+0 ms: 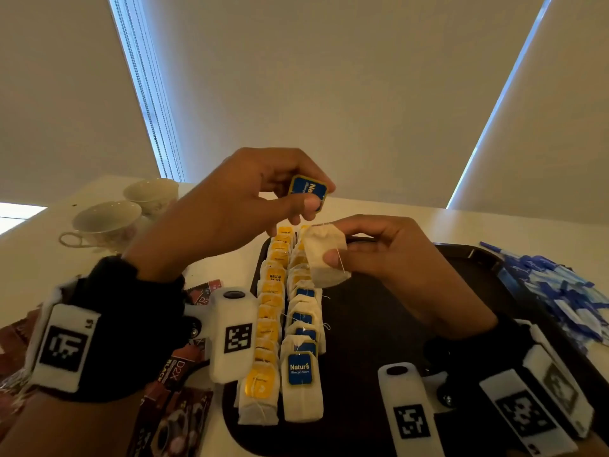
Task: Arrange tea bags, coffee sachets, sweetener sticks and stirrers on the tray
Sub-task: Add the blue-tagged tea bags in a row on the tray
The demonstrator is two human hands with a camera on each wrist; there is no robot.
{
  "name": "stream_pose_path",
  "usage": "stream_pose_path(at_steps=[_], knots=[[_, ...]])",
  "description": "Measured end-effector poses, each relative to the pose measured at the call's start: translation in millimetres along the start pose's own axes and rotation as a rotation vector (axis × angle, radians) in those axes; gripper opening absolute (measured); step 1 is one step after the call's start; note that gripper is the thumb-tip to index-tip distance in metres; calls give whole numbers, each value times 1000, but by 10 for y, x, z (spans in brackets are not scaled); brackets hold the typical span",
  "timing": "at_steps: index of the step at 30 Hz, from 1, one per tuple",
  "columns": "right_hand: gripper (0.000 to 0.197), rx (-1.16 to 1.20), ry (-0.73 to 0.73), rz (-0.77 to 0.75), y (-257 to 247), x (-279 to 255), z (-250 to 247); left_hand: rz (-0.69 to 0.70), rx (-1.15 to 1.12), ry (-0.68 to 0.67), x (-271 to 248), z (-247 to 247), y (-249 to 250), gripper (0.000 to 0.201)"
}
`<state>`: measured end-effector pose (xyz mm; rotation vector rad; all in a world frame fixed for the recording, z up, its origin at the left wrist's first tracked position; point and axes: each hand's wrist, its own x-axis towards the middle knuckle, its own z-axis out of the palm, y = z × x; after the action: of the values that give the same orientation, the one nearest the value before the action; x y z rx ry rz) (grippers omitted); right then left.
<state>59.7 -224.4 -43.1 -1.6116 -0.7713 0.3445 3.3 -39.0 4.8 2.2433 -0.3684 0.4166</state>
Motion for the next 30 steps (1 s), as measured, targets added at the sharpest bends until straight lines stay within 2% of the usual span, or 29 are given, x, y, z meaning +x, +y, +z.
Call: stream_pose_path(at_steps=[3,6,15,19,25,27,30], knots=[[28,112,-81,-1,-28,-19,-51,-5,-10,34,24,35,-44,21],[31,247,-116,32,-54,-36,-113,-6,-92,11,27,63,-57,25],[30,290,-100,40,-42,-56,-209,-25,-244,41,27,81,-49,17],[27,359,-120,42,-55,-70,-215,-49,-259,-21,39,142,-63,17],[26,590,-118,114,-72,-68,-174,22,-333,-221,50,252,-45,44],[25,626,-119,158,-63,-66,-152,62,-256,-243,53,277,-24,32],[26,618,-127,232,-41,-49,-139,58,-199,-190,55,295,-11,22]])
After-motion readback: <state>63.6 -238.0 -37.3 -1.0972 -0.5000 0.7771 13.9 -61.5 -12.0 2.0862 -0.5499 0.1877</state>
